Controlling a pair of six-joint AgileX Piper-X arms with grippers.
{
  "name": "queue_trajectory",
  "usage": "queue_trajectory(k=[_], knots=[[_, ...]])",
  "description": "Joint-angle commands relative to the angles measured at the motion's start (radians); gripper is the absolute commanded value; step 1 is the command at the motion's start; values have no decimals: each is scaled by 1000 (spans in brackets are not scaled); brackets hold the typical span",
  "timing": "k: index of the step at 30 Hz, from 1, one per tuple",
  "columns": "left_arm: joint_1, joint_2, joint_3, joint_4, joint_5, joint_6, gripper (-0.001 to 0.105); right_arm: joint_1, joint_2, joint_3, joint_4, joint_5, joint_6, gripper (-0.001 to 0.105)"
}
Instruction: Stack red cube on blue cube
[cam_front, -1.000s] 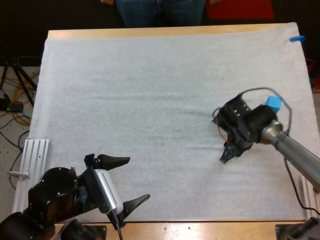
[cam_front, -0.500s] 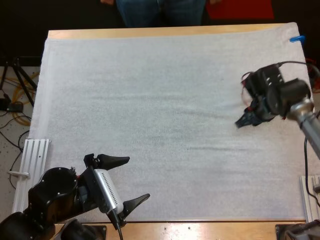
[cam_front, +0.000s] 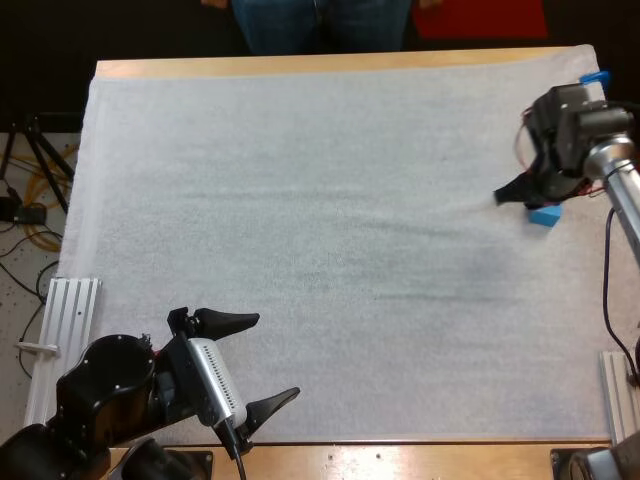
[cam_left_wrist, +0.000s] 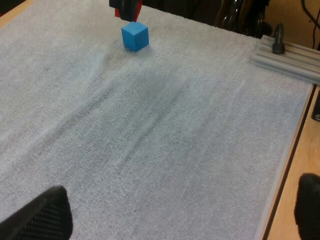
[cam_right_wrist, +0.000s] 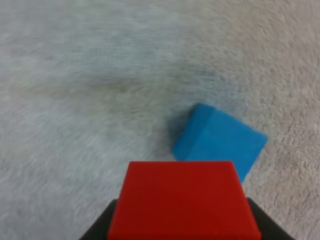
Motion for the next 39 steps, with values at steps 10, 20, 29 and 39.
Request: queue_trajectory(k=[10,20,29,39], knots=[[-3,-2,-6,-2,-8,-48,87,-89,80,-11,-22,-55,55,15],[-3,-2,-6,-2,-8,-60,87,-89,123,-11,-66,-108,139,15],[-3,-2,-6,-2,-8,-60,87,-89,127,-11,-78,-69,144,15],[-3,-2,-6,-2,-8,-60,87,-89,127,-11,-98,-57,195,15]])
